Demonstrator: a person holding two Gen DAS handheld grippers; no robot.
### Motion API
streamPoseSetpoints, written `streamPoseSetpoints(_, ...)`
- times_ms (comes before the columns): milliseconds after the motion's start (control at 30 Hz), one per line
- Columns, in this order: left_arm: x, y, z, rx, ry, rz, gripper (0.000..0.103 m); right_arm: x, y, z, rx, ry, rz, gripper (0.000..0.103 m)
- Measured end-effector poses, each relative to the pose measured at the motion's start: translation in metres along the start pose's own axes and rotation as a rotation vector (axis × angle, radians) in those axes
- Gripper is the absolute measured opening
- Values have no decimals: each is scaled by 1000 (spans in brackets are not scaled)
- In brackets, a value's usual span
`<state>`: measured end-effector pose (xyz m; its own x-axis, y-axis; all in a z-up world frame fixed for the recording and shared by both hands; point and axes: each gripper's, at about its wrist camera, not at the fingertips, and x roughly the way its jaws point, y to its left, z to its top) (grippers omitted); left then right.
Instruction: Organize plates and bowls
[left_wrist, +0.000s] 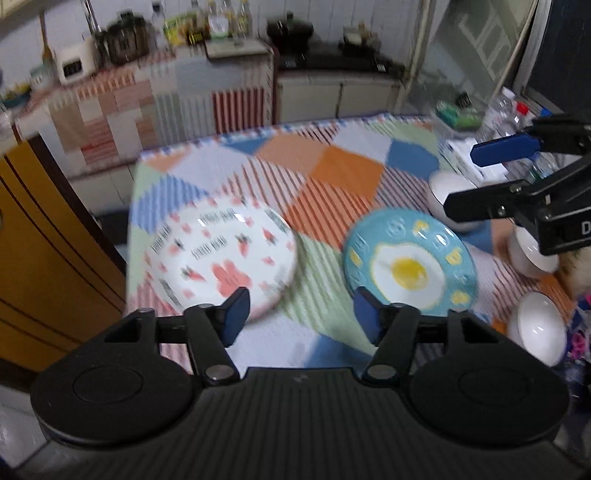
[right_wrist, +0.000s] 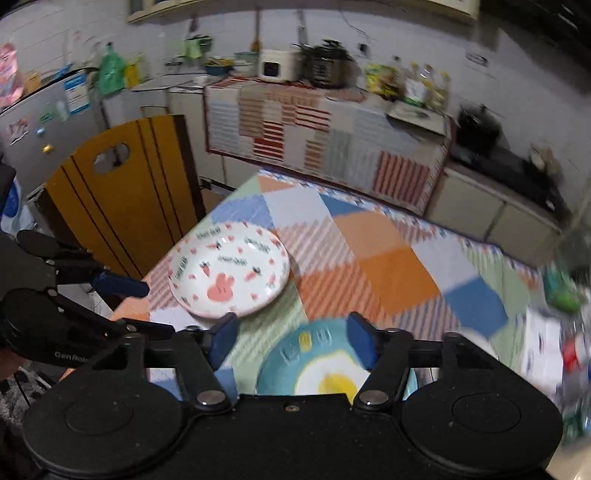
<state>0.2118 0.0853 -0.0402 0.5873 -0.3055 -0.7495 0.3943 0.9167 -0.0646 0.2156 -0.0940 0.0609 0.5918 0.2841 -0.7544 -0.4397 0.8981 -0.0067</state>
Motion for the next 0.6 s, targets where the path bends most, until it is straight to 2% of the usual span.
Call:
streamPoseSetpoints(100,2,12,3,39,-39,23,66,14,7,13,-57,1,21,84)
streamPoseSetpoints(300,19,46,-3,-47,-61,38,78,55,23,18,-131,-34,93,85)
streamPoseSetpoints(367,28,57,-6,-75,-61,39,84,75,25,14,-106,-54,113,85)
streamPoseSetpoints(467,38,69,-11,-92,-69,79,92,99,22,8,-29,-56,144,85)
streamPoseSetpoints(600,57,85,-17,-123,-40,86,97,137,13,0,72,10,172,85)
